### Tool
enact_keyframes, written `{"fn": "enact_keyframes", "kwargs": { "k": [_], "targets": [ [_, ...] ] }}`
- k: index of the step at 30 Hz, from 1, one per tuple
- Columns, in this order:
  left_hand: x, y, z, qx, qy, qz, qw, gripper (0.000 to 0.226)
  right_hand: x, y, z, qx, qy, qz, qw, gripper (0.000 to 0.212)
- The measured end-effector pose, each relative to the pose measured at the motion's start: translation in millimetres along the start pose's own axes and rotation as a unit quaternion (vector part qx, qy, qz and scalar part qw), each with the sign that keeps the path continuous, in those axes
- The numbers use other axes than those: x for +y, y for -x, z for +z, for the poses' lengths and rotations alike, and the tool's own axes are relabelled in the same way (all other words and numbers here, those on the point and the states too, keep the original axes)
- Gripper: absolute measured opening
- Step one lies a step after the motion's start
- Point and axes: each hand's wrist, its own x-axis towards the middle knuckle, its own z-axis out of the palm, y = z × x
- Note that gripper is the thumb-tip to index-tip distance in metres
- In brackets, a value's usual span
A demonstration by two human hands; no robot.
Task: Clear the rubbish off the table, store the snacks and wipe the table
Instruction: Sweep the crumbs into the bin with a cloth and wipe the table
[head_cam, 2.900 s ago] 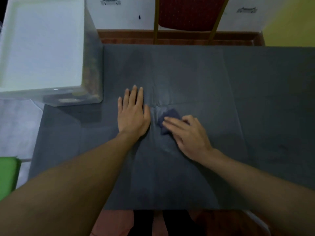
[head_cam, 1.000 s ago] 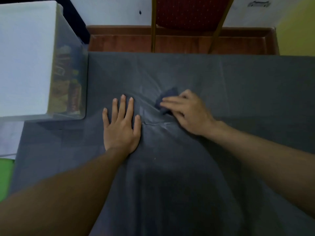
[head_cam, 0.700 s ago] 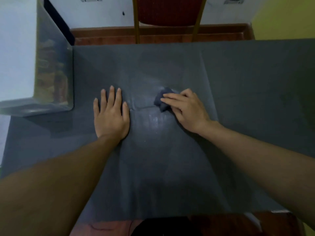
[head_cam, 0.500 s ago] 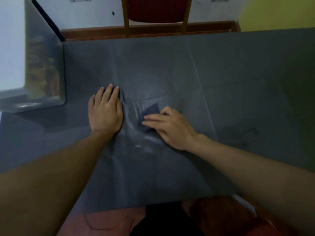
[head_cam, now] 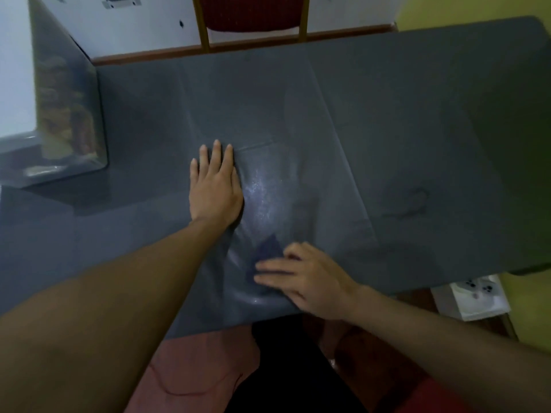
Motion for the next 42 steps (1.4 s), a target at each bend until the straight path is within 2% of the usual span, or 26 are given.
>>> {"fn": "enact_keyframes", "kwargs": {
  "k": [2, 4, 8, 9, 13, 16, 18, 21, 23, 26, 29, 32, 35, 37, 42],
  "targets": [
    [7.1, 0.6, 0.7, -0.004, 0.002, 0.001, 1.0, 0.054, -2.7, 17.9, -3.3, -0.033, 0.009, -0.06, 0.998, 0.036],
    [20.5, 0.6, 1.1, -0.011, 0.013, 0.026, 1.0, 0.055, 12.7, 17.8, -9.2, -0.03, 0.039, -0.071, 0.996, 0.035],
    [43.2, 1.4, 8.0, -0.026, 0.003, 0.059, 0.998, 0.057, 37.6, 4.2, -15.0, 0.057, 0.046, 0.089, 0.993, 0.036],
    [44.3, 1.9, 10.3, -0.029, -0.012, 0.057, 0.998, 0.057, 31.6, 5.5, -12.8, 0.068, 0.044, 0.105, 0.991, 0.035],
    [44.9, 2.9, 14.2, -0.035, -0.035, 0.046, 0.998, 0.062, 2.8, 34.5, -8.1, 0.009, 0.028, 0.013, 0.999, 0.037],
    [47.5, 3.3, 13.8, -0.036, -0.042, 0.044, 0.997, 0.062, 25.1, 37.5, -21.3, -0.003, 0.05, -0.022, 0.998, 0.037],
    [48.0, 2.4, 13.3, -0.038, -0.039, 0.04, 0.998, 0.062, 51.8, 27.5, -29.3, 0.024, 0.082, 0.027, 0.996, 0.038],
    [48.1, 2.0, 13.7, -0.04, -0.04, 0.037, 0.998, 0.062, 77.2, 13.5, -35.9, 0.073, 0.082, 0.156, 0.982, 0.037],
    [48.1, 1.3, 13.2, -0.041, -0.04, 0.036, 0.998, 0.061, 71.9, 13.5, -31.3, 0.095, 0.064, 0.178, 0.977, 0.036],
    [48.3, 0.8, 13.5, -0.041, -0.039, 0.036, 0.998, 0.061, 53.0, 30.4, -26.7, 0.047, 0.062, 0.092, 0.993, 0.037],
    [48.2, 0.7, 14.6, -0.034, -0.035, 0.036, 0.998, 0.061, 64.2, 32.5, -41.1, 0.007, 0.048, 0.027, 0.998, 0.036],
    [48.8, -0.1, 14.8, -0.035, -0.03, 0.035, 0.998, 0.061, 95.7, 7.6, -51.9, 0.011, 0.058, 0.057, 0.997, 0.036],
    [49.7, 0.2, 14.2, -0.033, -0.029, 0.029, 0.999, 0.061, 115.7, -22.4, -50.2, 0.087, 0.037, 0.156, 0.983, 0.036],
    [49.5, -0.5, 15.0, -0.028, -0.025, 0.022, 0.999, 0.061, 112.7, -28.3, -45.0, 0.108, 0.037, 0.168, 0.979, 0.035],
    [48.5, -1.2, 15.0, -0.021, -0.038, 0.019, 0.999, 0.061, 134.9, -25.1, -62.2, 0.009, 0.04, -0.01, 0.999, 0.036]
  ]
}}
